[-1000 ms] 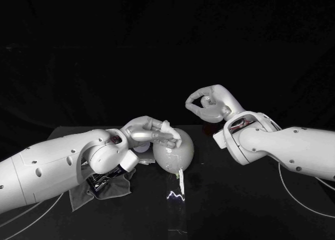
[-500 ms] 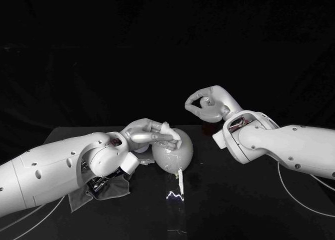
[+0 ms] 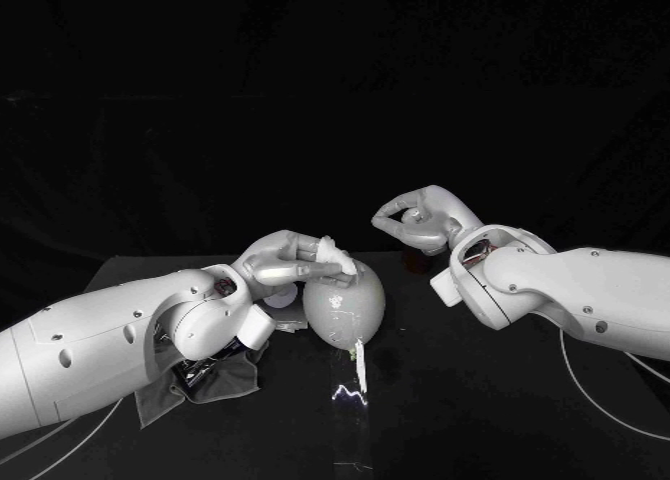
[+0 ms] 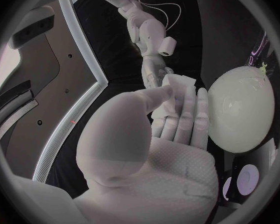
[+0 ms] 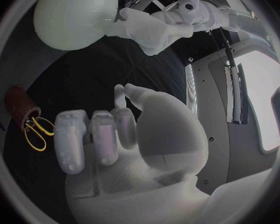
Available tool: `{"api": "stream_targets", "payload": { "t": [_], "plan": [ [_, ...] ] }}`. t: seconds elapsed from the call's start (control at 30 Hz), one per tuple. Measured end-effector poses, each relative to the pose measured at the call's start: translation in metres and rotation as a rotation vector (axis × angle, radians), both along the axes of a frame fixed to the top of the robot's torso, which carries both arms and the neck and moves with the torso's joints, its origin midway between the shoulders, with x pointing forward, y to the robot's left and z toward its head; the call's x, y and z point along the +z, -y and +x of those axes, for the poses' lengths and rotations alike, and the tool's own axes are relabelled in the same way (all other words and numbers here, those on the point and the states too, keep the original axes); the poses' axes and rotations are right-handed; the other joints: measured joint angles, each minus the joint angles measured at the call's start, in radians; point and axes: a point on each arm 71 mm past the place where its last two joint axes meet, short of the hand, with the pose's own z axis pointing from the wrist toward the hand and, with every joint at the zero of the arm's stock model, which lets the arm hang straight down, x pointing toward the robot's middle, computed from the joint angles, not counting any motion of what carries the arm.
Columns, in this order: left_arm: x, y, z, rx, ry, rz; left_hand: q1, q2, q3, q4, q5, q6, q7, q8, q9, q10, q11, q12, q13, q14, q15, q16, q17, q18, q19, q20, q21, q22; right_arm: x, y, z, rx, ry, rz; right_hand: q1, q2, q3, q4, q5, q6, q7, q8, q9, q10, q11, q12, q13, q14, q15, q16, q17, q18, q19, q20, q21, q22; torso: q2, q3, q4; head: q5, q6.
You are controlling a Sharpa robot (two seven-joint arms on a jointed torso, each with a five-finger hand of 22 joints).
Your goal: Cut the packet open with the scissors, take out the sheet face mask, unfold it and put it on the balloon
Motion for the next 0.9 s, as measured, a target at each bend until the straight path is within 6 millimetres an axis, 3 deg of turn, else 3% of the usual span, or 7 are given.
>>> {"api": "stream_targets", "payload": {
  "t": [0.1, 0.23, 0.37, 0.43, 0.5, 0.67, 0.9],
  "plan": [
    [0.0026, -0.0007, -0.0016, -0.009, 0.022, -0.018, 0.001, 0.001, 0.005, -0.005, 0.0, -0.006, 0.009, 0.01, 0.007, -0.053, 0.01, 0.0, 0.0, -0.041, 0.011, -0.02, -0.009, 0.0, -0.04, 0.009, -0.021, -0.003, -0.0015, 0.0021, -0.0006, -0.001, -0.021, 0.007, -0.006, -0.006, -0.014, 0.008, 0.0, -0.003, 0.003, -0.004, -0.004, 0.002, 0.002, -0.004, 0.0, 0.001, 0.002, 0.0, 0.0, 0.0, -0.001, 0.006, 0.0, 0.0, 0.0, 0.0, 0.0, -0.001, 0.003],
    [0.0053, -0.002, -0.0029, -0.028, 0.05, -0.037, 0.007, 0.007, 0.013, -0.013, 0.0, -0.022, 0.023, 0.041, 0.014, -0.265, 0.025, -0.009, -0.007, -0.123, 0.031, -0.025, -0.028, -0.016, -0.192, 0.014, -0.064, -0.012, -0.0037, 0.0051, -0.0009, -0.005, -0.051, 0.02, -0.031, -0.014, -0.041, 0.035, 0.0, -0.003, 0.008, -0.019, -0.013, 0.001, 0.009, -0.008, 0.0, 0.0, 0.007, -0.003, 0.0, 0.0, 0.0, 0.011, -0.005, 0.0, 0.0, 0.0004, 0.0, -0.002, 0.009],
    [0.0066, -0.003, -0.004, -0.052, 0.071, -0.045, 0.008, 0.008, 0.025, -0.034, 0.0, -0.039, 0.016, 0.076, 0.014, -0.452, 0.041, -0.02, -0.016, -0.347, 0.053, -0.036, -0.073, -0.047, -0.31, 0.016, -0.097, -0.018, -0.0057, 0.007, -0.001, -0.01, -0.078, 0.036, -0.047, -0.017, -0.066, 0.061, 0.0, -0.003, 0.01, -0.029, -0.021, 0.0, 0.011, -0.008, 0.0, 0.001, 0.008, 0.0, 0.0, 0.0, -0.001, 0.013, -0.009, -0.001, 0.0, 0.0006, -0.0006, -0.005, 0.013],
    [0.007, -0.0033, -0.0044, -0.065, 0.081, -0.047, 0.008, 0.008, 0.029, -0.038, 0.0, -0.039, 0.016, 0.086, 0.014, -0.477, 0.045, -0.02, -0.017, -0.387, 0.057, -0.036, -0.081, -0.047, -0.324, 0.016, -0.097, -0.018, -0.0065, 0.0071, -0.0011, -0.011, -0.09, 0.045, -0.058, -0.014, -0.077, 0.071, 0.0, -0.004, 0.012, -0.037, -0.025, 0.0, 0.011, -0.013, 0.0, -0.002, 0.012, 0.001, 0.001, 0.0, 0.002, 0.016, -0.009, -0.001, 0.0, 0.0012, -0.0006, -0.006, 0.016],
    [0.0072, -0.0038, -0.0045, -0.075, 0.092, -0.045, 0.008, 0.008, 0.037, -0.05, 0.0, -0.051, 0.013, 0.104, 0.014, -0.516, 0.049, -0.02, -0.019, -0.477, 0.066, -0.044, -0.098, -0.07, -0.358, 0.015, -0.106, -0.021, -0.007, 0.0066, -0.0015, -0.011, -0.1, 0.054, -0.058, -0.014, -0.087, 0.082, 0.0, -0.009, 0.017, -0.045, -0.029, 0.002, 0.013, -0.014, 0.0, -0.002, 0.012, 0.001, 0.001, 0.0, 0.0, 0.021, -0.014, -0.001, 0.0, 0.0012, -0.0006, -0.008, 0.019],
    [0.0073, -0.0055, -0.0044, -0.099, 0.127, -0.03, -0.002, 0.016, 0.052, -0.069, -0.001, -0.06, 0.012, 0.13, 0.014, -0.56, 0.058, -0.025, -0.021, -0.61, 0.08, -0.05, -0.121, -0.079, -0.411, 0.015, -0.108, -0.024, -0.0081, 0.0043, -0.0032, -0.006, -0.127, 0.084, -0.063, -0.011, -0.105, 0.099, 0.0, -0.019, 0.026, -0.062, -0.039, -0.001, 0.021, -0.018, -0.001, -0.002, 0.019, 0.001, 0.001, 0.0, 0.0, 0.022, -0.016, 0.0, 0.0, 0.0013, -0.0006, -0.011, 0.026],
    [0.0072, -0.0058, -0.0052, -0.125, 0.173, -0.003, -0.011, 0.009, 0.059, -0.076, -0.001, -0.062, 0.01, 0.143, 0.023, -0.581, 0.061, -0.026, -0.022, -0.663, 0.087, -0.05, -0.13, -0.086, -0.434, 0.016, -0.108, -0.025, -0.0082, -0.0016, -0.0065, 0.02, -0.146, 0.109, -0.061, -0.021, -0.13, 0.096, 0.0, -0.022, 0.03, -0.083, -0.049, 0.001, 0.023, -0.018, -0.001, 0.001, 0.023, 0.0, 0.001, 0.0, 0.0, 0.029, -0.021, 0.0, 0.0, 0.0013, -0.0003, -0.016, 0.029]
  ]
}}
